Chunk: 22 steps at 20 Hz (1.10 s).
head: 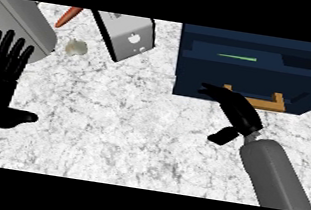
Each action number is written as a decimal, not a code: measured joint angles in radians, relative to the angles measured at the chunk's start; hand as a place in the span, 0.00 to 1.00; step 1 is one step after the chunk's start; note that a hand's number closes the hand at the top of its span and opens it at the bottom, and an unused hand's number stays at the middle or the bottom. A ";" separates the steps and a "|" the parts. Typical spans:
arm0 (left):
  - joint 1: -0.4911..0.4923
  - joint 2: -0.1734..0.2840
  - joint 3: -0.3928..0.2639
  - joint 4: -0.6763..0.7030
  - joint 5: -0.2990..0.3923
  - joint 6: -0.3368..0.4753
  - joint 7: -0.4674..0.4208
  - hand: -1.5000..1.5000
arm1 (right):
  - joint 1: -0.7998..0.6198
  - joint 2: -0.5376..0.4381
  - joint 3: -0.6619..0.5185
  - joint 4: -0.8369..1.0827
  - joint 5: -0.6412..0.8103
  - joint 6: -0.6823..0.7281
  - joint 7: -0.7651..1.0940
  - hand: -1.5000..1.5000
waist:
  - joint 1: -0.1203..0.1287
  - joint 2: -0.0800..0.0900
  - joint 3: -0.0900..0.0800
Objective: Pick up the cup, place it into the drawer and close the drawer
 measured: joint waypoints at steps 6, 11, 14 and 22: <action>0.010 -0.003 0.050 0.035 -0.006 -0.076 -0.004 0.00 | -0.173 0.015 -0.085 0.304 -0.011 -0.056 -0.138 0.00 | 0.011 0.000 -0.001; 0.013 -0.015 0.067 0.046 -0.014 -0.111 -0.006 0.00 | -0.304 -0.010 -0.147 0.512 -0.026 -0.056 -0.244 0.00 | 0.018 -0.003 -0.002; 0.012 -0.010 0.076 0.042 -0.004 -0.131 0.010 0.00 | -0.378 -0.040 -0.178 0.600 -0.036 -0.027 -0.282 0.00 | 0.030 -0.002 -0.003; -0.012 -0.030 0.065 0.052 -0.036 -0.131 0.006 0.00 | -0.464 -0.090 -0.217 0.747 -0.049 0.038 -0.391 0.00 | 0.054 0.006 -0.001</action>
